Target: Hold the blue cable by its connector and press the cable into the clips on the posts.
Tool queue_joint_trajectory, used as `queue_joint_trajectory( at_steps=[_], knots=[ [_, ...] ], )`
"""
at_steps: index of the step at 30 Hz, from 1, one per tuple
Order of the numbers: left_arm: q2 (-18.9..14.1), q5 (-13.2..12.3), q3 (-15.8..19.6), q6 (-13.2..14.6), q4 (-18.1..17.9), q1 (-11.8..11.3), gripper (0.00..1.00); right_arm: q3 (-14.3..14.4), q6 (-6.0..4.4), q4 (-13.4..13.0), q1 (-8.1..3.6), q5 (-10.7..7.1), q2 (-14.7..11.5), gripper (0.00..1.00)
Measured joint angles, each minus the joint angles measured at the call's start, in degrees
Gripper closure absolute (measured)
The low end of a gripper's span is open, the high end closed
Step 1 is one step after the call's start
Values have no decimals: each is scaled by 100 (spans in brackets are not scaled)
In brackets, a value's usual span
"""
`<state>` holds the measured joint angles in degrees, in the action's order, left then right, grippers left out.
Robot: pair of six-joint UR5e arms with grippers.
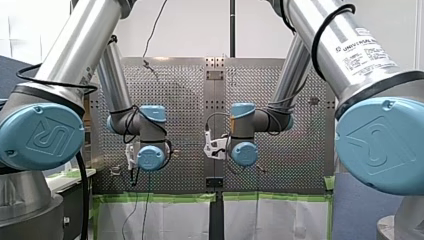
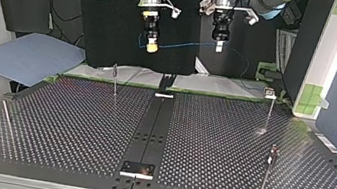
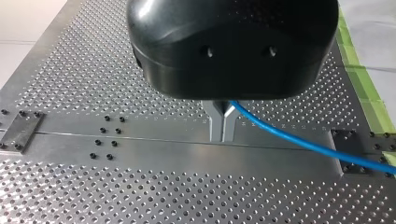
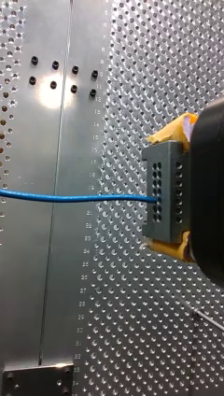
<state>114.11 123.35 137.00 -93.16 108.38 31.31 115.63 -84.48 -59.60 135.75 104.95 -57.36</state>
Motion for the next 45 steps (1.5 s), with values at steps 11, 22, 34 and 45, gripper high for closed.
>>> queue_joint_trajectory(
  at_steps=[11,22,34,45],
  knots=[
    [0,0,0,0,0,0,100,0,0,0,0,0,0,100],
    [0,0,0,0,0,0,100,0,0,0,0,0,0,100],
    [0,0,0,0,0,0,100,0,0,1,0,-1,-1,100],
    [426,-17,33,51,-9,94,100,100,8,51,306,8,349,100]
  ],
)
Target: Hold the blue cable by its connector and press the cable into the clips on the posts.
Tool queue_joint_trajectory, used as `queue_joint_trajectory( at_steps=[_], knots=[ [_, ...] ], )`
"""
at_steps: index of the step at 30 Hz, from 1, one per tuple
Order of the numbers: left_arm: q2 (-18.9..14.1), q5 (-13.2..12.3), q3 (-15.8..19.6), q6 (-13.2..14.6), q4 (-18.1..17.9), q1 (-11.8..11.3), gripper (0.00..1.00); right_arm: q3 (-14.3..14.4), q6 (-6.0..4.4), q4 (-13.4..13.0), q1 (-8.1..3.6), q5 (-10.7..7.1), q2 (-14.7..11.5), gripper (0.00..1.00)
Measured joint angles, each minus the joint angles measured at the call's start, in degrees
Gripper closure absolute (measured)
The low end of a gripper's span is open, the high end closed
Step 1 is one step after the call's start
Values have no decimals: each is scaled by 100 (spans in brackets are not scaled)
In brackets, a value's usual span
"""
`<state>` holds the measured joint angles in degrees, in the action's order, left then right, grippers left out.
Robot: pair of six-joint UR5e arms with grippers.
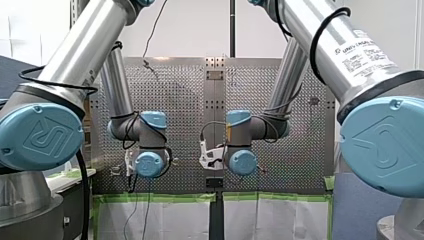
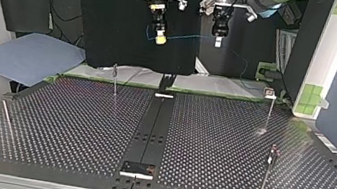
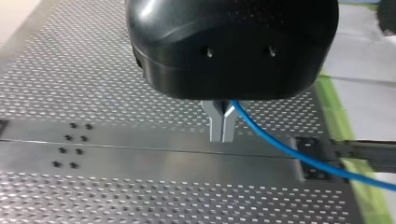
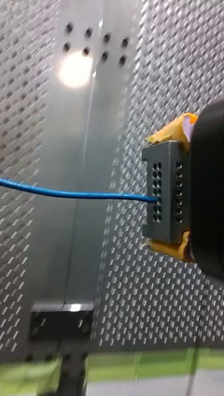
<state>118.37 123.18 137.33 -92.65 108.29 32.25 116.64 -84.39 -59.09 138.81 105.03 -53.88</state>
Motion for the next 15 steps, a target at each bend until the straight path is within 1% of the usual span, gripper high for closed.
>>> queue_joint_trajectory(
  at_steps=[2,6,15],
  knots=[
    [127,0,1,1,0,1,100,2,0,1,34,1,122,100],
    [279,0,2,1,0,2,100,4,0,2,52,1,319,100],
    [319,0,2,1,0,2,100,4,0,2,55,1,370,100]
  ],
)
